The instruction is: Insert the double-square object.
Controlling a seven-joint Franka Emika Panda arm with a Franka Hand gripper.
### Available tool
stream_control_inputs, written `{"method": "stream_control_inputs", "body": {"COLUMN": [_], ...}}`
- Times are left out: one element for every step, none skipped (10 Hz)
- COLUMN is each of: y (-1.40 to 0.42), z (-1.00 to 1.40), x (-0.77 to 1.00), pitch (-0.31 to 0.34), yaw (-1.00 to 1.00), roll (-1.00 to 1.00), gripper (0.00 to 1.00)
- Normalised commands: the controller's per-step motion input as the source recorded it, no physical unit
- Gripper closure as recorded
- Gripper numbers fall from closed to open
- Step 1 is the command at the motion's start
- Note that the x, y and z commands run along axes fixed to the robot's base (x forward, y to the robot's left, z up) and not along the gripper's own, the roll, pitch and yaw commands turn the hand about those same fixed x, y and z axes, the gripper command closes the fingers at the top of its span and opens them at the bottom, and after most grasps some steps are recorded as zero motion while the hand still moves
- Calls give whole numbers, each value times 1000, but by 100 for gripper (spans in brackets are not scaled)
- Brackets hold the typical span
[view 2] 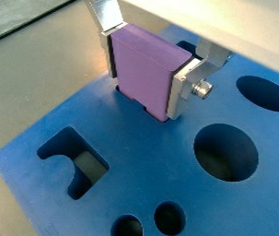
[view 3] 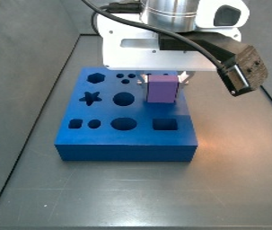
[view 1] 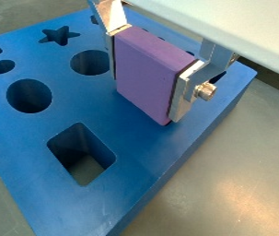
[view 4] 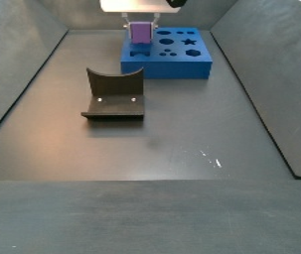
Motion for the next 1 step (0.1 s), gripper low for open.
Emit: {"method": "stream_control_inputs", "body": {"y": [0], "z": [0], "x": [0], "pitch": [0], "yaw": [0], "roll": [0], "gripper": [100]}}
